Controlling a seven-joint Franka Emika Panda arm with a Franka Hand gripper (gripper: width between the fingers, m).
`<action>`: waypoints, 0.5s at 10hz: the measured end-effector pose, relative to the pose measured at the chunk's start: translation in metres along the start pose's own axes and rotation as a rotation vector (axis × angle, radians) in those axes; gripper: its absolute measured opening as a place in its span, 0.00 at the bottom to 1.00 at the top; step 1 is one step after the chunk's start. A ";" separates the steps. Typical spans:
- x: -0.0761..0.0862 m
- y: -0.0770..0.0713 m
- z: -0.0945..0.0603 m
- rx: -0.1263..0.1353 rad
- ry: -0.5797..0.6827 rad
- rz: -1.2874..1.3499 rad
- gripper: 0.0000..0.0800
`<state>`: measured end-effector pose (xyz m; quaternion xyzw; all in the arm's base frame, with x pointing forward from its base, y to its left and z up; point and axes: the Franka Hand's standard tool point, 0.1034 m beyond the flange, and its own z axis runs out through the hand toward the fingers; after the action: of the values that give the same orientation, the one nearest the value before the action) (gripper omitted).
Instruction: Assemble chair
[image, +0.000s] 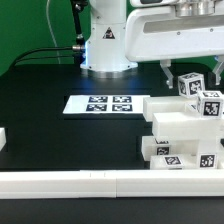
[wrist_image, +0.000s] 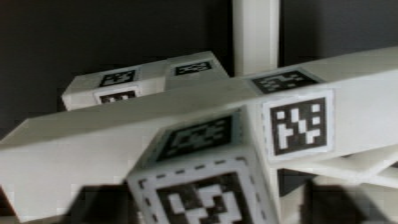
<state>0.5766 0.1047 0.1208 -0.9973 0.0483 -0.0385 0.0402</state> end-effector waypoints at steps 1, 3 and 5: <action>0.000 0.000 0.000 0.003 0.000 0.087 0.36; 0.000 0.000 0.000 0.003 -0.001 0.228 0.35; 0.000 -0.001 0.000 0.004 -0.001 0.360 0.35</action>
Offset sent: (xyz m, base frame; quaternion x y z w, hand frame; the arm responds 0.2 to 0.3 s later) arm 0.0000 0.0000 0.0000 0.0000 0.0000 0.1296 0.9916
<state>0.5764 0.1053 0.1207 -0.9724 0.2261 -0.0302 0.0484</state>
